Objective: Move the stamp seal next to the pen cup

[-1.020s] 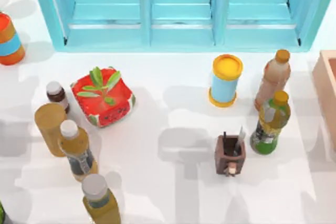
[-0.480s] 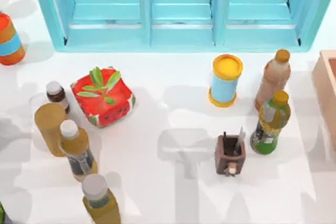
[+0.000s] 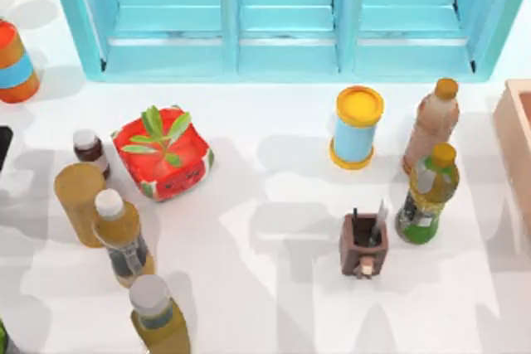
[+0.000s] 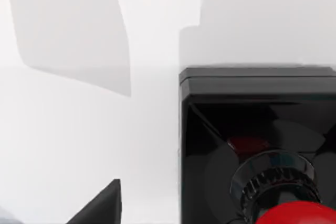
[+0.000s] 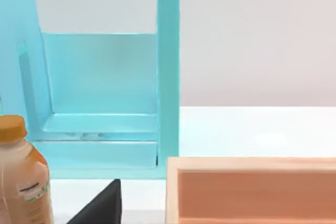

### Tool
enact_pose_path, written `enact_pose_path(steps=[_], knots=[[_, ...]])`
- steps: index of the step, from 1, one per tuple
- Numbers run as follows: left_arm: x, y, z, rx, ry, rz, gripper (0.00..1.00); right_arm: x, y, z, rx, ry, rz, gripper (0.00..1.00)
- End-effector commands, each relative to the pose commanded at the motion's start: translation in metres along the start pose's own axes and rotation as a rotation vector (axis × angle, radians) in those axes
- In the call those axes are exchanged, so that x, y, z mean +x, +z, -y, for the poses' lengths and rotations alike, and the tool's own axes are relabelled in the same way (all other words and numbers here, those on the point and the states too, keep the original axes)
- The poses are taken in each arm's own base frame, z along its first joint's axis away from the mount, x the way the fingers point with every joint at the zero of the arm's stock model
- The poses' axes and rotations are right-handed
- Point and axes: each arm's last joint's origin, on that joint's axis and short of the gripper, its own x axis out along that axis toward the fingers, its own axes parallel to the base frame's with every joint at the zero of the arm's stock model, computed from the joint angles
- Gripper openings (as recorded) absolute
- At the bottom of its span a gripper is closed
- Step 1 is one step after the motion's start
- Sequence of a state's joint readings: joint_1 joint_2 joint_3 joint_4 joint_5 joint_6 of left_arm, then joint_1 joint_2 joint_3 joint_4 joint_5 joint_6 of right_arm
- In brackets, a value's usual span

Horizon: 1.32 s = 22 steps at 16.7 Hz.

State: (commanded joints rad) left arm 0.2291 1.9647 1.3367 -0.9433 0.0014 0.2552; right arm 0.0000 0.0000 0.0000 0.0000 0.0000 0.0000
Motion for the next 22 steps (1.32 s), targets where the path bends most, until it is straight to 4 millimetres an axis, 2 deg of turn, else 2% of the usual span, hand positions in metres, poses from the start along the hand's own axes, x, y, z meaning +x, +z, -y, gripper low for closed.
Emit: enact_pose_path(steps=[1, 14, 22], knots=[[0.0, 0.0, 0.0, 0.0, 0.0, 0.0, 1.0, 0.0, 0.0, 0.0, 0.0, 0.0, 0.0, 1.0], [0.0, 0.0, 0.0, 0.0, 0.0, 0.0, 0.02, 0.0, 0.0, 0.0, 0.0, 0.0, 0.0, 1.0], [0.0, 0.0, 0.0, 0.0, 0.0, 0.0, 0.0, 0.0, 0.0, 0.0, 0.0, 0.0, 0.0, 1.0]])
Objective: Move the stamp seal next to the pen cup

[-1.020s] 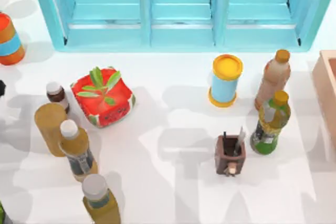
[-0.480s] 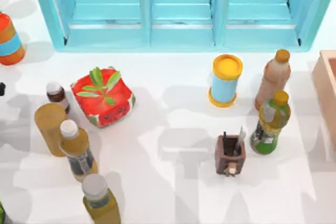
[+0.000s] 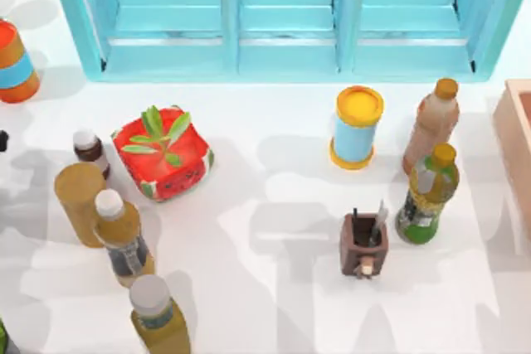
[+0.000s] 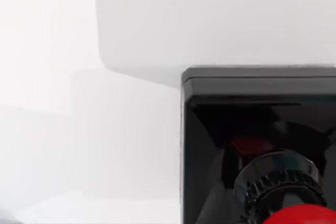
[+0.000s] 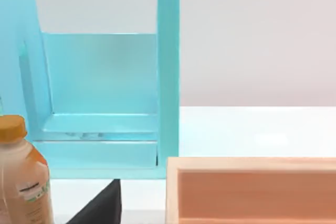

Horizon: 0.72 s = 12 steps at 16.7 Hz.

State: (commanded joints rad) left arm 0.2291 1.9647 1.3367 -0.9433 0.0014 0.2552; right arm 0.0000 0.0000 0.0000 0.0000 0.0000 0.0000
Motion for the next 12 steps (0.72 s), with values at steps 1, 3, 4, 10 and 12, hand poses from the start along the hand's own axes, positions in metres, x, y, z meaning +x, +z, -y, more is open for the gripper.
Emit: enact_pose_path(steps=[1, 3, 4, 10, 12], knots=[[0.0, 0.0, 0.001, 0.003, 0.0, 0.001, 0.0, 0.0, 0.0, 0.0, 0.0, 0.0, 0.0, 1.0], [-0.004, 0.003, 0.006, 0.003, 0.001, 0.003, 0.0, 0.0, 0.0, 0.0, 0.0, 0.0, 0.0, 1.0], [-0.011, 0.007, 0.013, 0.003, 0.002, 0.007, 0.0, 0.0, 0.0, 0.0, 0.0, 0.0, 0.0, 1.0], [-0.083, 0.016, 0.088, 0.003, 0.0, -0.034, 0.0, 0.0, 0.0, 0.0, 0.0, 0.0, 0.0, 1.0], [-0.109, 0.011, 0.116, 0.003, 0.003, -0.039, 0.0, 0.0, 0.0, 0.0, 0.0, 0.0, 0.0, 1.0]])
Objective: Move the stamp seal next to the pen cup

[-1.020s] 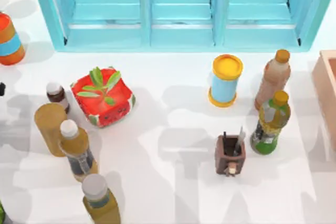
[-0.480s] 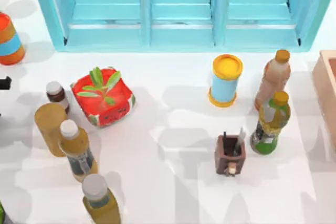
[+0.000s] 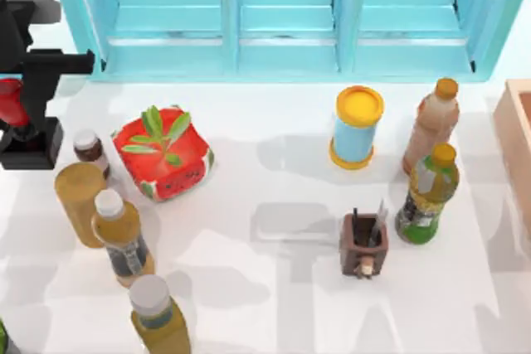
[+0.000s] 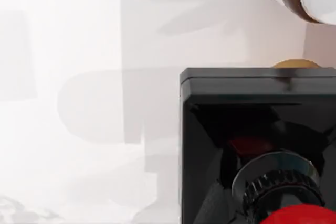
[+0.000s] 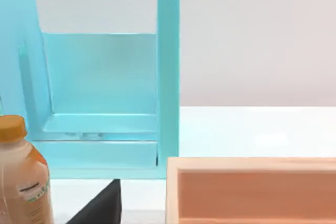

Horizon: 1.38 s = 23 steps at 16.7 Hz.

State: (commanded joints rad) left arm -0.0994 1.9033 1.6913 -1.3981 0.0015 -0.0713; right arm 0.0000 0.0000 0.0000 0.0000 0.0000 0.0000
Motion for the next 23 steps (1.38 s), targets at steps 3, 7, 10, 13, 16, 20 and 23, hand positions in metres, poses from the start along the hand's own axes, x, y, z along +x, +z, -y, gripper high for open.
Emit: enact_pose_path(steps=[3, 7, 10, 13, 16, 20, 23], knots=[[-0.029, -0.011, 0.024, 0.0, -0.002, 0.037, 0.0, 0.0, 0.0, 0.0, 0.0, 0.0, 0.0, 1.0], [-0.029, -0.011, 0.023, -0.002, -0.003, 0.036, 0.0, 0.0, 0.0, 0.0, 0.0, 0.0, 0.0, 1.0], [-0.037, -0.009, 0.035, -0.005, 0.009, 0.097, 0.0, 0.0, 0.0, 0.0, 0.0, 0.0, 0.0, 1.0], [-0.054, -0.01, 0.079, -0.01, 0.011, 0.239, 0.0, 0.0, 0.0, 0.0, 0.0, 0.0, 0.0, 1.0], [-0.057, -0.022, 0.148, 0.004, -0.03, 0.313, 0.0, 0.0, 0.0, 0.0, 0.0, 0.0, 0.0, 1.0], [-0.025, -0.058, 0.235, 0.033, -0.064, 0.221, 0.0, 0.0, 0.0, 0.0, 0.0, 0.0, 0.0, 1.0], [0.006, -0.074, 0.264, 0.009, -0.035, 0.107, 0.0, 0.0, 0.0, 0.0, 0.0, 0.0, 0.0, 1.0]])
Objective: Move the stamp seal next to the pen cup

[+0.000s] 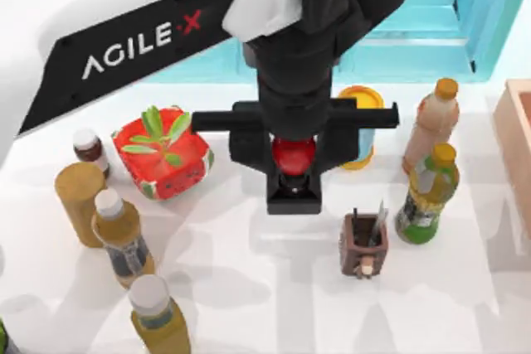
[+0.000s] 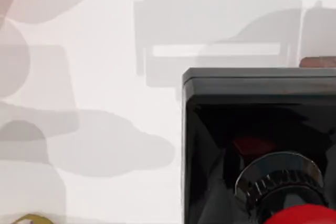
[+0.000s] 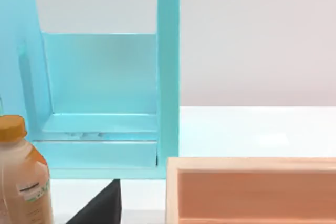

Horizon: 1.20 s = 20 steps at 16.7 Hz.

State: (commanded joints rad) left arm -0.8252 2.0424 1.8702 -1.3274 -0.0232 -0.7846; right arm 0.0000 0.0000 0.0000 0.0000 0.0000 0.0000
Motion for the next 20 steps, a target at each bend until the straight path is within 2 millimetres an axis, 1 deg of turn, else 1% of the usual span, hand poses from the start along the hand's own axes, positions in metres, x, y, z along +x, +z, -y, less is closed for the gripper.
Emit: enact_pose_path(steps=[3, 8, 13, 17, 20], knots=[[0.017, -0.011, 0.011, -0.013, 0.03, -0.064, 0.0, 0.0, 0.0, 0.0, 0.0, 0.0, 0.0, 1.0], [0.018, -0.01, 0.01, -0.013, 0.029, -0.063, 0.0, 0.0, 0.0, 0.0, 0.0, 0.0, 0.0, 1.0], [0.033, -0.013, 0.011, -0.012, 0.032, -0.068, 0.0, 0.0, 0.0, 0.0, 0.0, 0.0, 0.0, 1.0], [0.033, -0.013, 0.011, -0.012, 0.032, -0.068, 0.0, 0.0, 0.0, 0.0, 0.0, 0.0, 0.0, 1.0], [0.033, -0.013, 0.011, -0.012, 0.032, -0.068, 0.23, 0.0, 0.0, 0.0, 0.0, 0.0, 0.0, 1.0]])
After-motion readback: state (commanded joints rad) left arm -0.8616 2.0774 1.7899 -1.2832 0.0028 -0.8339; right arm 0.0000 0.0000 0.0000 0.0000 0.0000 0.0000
